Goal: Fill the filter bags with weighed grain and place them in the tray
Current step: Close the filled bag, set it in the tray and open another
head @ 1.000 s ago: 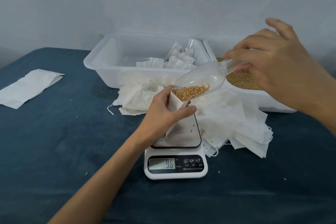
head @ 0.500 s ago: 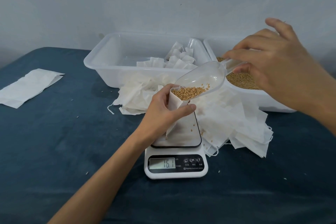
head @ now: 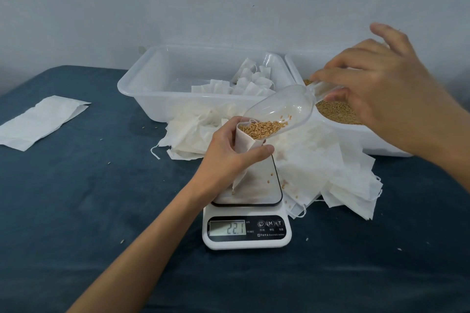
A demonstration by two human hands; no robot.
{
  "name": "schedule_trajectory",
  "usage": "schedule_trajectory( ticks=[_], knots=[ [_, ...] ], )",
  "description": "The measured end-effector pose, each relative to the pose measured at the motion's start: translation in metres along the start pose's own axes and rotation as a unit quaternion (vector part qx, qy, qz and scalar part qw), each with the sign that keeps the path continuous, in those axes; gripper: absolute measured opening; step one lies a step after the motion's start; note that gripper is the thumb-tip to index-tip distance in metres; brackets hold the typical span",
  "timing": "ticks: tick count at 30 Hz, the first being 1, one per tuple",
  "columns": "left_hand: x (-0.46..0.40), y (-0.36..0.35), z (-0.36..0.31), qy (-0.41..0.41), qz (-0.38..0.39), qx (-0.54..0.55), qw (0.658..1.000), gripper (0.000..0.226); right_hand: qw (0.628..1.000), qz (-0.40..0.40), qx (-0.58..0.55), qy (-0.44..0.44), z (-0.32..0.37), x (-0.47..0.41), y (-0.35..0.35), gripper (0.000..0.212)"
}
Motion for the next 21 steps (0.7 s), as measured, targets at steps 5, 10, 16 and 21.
schedule_trajectory(
  ticks=[5, 10, 16, 21],
  knots=[
    [-0.0007, 0.0003, -0.0002, -0.001, -0.001, -0.005, 1.000, 0.047, 1.000, 0.004, 0.004, 0.000, -0.0006, 0.0007, -0.0007, 0.025],
    [-0.0011, 0.0003, 0.0000, 0.000, -0.004, 0.008, 1.000, 0.046, 1.000, -0.001, 0.005, 0.003, -0.0004, 0.0002, -0.0007, 0.023],
    [-0.0010, -0.0002, -0.0003, -0.002, 0.001, 0.012, 1.000, 0.048, 1.000, -0.001, 0.007, 0.004, -0.0003, 0.0002, -0.0006, 0.023],
    [-0.0017, -0.0004, -0.0012, -0.004, -0.001, 0.017, 1.000, 0.047, 1.000, -0.005, 0.007, 0.008, 0.0010, -0.0010, 0.0006, 0.024]
  ],
)
Point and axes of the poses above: each hand's wrist, its own x-axis away from the middle knuckle, its own y-axis out of the back of the hand, z = x × y, the point moved 3 cm from there along -x, towards the middle knuckle, and after that the axes turned 7 degrees about -y, right-handed, at the moved point
